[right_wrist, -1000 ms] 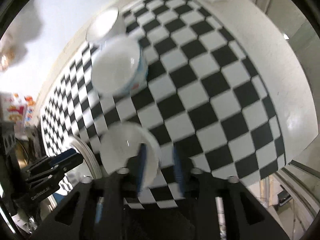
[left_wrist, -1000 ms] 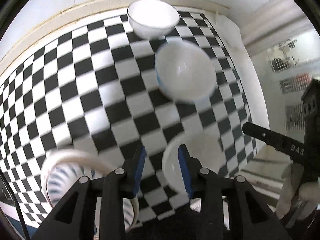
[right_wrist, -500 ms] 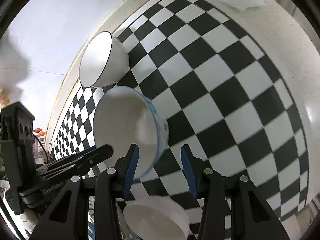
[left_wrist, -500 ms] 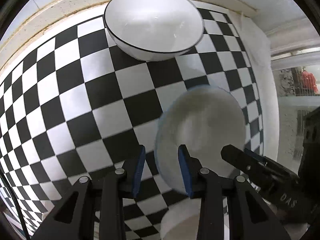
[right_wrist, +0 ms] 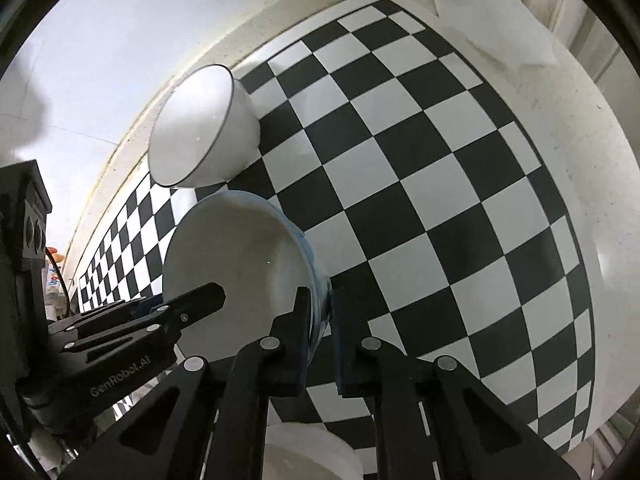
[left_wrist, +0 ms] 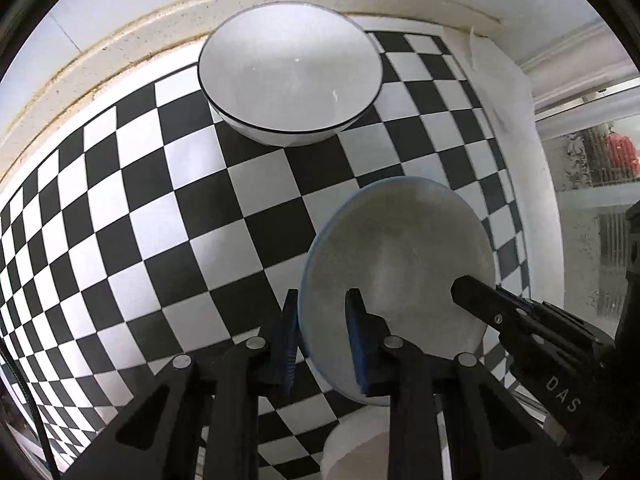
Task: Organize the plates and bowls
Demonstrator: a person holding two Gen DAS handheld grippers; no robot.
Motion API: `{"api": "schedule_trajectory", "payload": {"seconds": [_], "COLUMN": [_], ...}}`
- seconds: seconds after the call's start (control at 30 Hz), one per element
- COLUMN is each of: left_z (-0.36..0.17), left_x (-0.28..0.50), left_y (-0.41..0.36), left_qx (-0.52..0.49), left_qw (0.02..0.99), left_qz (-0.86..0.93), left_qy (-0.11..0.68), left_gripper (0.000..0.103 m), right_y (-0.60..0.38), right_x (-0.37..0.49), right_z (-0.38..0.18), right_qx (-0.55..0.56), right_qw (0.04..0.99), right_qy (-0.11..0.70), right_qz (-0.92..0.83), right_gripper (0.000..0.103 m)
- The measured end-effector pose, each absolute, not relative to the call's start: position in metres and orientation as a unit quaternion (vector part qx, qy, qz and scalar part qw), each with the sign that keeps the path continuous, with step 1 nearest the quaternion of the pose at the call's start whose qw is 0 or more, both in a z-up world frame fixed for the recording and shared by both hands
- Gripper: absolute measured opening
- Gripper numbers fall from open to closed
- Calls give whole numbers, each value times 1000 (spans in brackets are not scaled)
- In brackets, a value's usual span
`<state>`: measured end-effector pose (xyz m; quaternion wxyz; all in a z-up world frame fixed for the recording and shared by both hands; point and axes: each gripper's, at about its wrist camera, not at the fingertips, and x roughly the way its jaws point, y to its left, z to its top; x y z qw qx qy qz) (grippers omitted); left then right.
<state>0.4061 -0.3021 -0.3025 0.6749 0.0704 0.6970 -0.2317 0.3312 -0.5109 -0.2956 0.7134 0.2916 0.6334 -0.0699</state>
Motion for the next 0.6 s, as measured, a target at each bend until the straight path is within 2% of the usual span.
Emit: {"api": "schedule_trajectory", "payload": {"seconds": [0.3, 0.6], "left_z": [-250, -221], "left_x": [381, 338], "left_y": [-287, -272], "left_qx": [67, 68], "left_qw": [698, 707], "left_qz": [-254, -274], "left_qy": [666, 649], "left_gripper": [20, 20], "right_y": [-509, -495], "right_x": [303, 258], "right_z": [-252, -208], "right_qx": [285, 278], "right_qw": [734, 756], "right_qy": [612, 589], "right_qz": [-65, -68], "right_gripper": [10, 10]}}
